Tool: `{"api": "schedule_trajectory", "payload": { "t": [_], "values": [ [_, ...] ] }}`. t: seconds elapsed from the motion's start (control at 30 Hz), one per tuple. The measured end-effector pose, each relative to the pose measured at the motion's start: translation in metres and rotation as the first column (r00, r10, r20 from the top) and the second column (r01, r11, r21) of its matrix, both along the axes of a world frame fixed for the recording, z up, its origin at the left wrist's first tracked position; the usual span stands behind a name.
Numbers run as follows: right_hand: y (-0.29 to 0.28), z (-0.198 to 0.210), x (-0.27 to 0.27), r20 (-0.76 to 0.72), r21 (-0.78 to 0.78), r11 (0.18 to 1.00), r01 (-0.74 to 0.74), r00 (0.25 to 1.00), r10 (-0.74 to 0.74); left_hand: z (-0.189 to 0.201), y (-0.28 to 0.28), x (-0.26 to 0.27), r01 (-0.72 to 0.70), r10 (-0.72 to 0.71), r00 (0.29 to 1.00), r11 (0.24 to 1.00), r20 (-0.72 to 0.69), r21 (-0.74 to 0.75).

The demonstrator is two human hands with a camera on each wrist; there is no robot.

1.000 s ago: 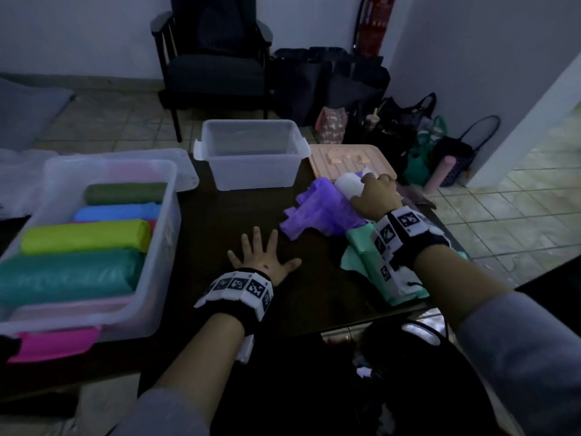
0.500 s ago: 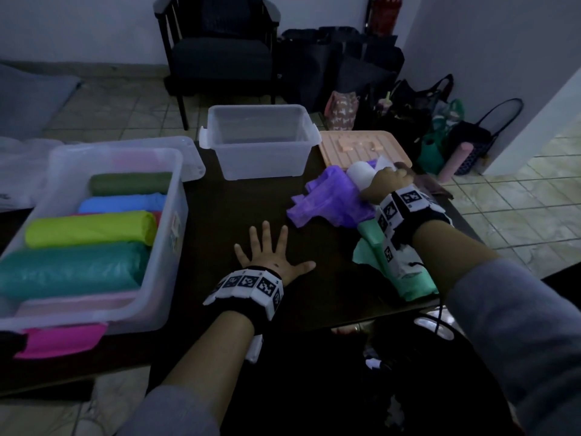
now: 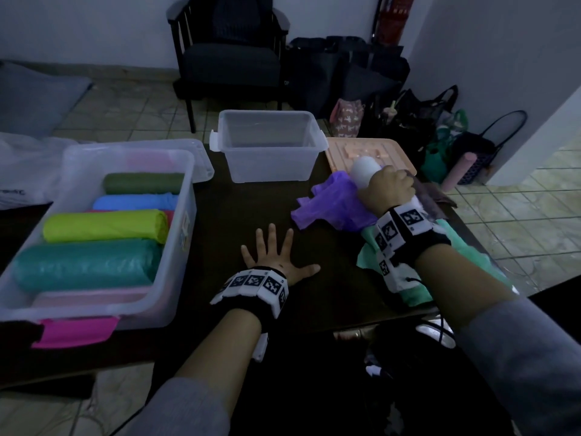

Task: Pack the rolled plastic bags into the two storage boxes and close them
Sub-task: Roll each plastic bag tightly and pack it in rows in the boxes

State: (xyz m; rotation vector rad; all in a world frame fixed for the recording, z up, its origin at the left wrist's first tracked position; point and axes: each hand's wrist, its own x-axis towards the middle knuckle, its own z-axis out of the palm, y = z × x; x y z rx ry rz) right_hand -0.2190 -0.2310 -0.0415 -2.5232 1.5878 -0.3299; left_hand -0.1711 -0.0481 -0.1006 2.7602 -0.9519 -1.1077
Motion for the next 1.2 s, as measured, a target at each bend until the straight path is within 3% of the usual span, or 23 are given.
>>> {"api": "schedule_trajectory", "payload": {
  "t": [0.13, 0.37, 0.6, 0.7, 0.87, 1.0, 1.2],
  "values": [
    [0.03, 0.001, 0.0, -0.082, -0.03, 0.976, -0.216, 0.974, 0.213, 0.001, 0.005, 0.002, 0.027, -0.028, 1.0, 0.999, -0.009, -0.022],
    [0.082, -0.033, -0.006, -0.22, 0.007, 0.859, -0.512, 0.837, 0.501, 0.003, 0.023, 0.009, 0.049, -0.052, 0.998, 0.992, -0.021, -0.118],
    [0.099, -0.046, -0.016, -0.169, 0.137, 0.799, -0.586, 0.781, 0.602, 0.015, 0.044, 0.026, 0.026, -0.045, 0.995, 0.977, -0.084, -0.21],
    [0.101, -0.039, -0.016, -0.13, 0.245, 0.773, -0.585, 0.771, 0.624, 0.024, 0.05, 0.036, -0.093, 0.088, 0.996, 0.95, -0.03, -0.298],
    [0.109, -0.028, -0.01, -0.073, 0.372, 0.707, -0.601, 0.741, 0.668, 0.033, 0.052, 0.044, -0.315, 0.337, 0.942, 0.892, 0.011, -0.324],
    [0.123, -0.024, -0.012, -0.203, 0.398, 0.646, -0.652, 0.624, 0.755, 0.035, 0.046, 0.042, -0.39, 0.409, 0.912, 0.853, -0.018, -0.346],
    [0.14, -0.032, -0.025, -0.261, 0.405, 0.558, -0.725, 0.493, 0.83, 0.023, 0.033, 0.041, -0.48, 0.408, 0.875, 0.805, -0.262, -0.348]
  ]
}}
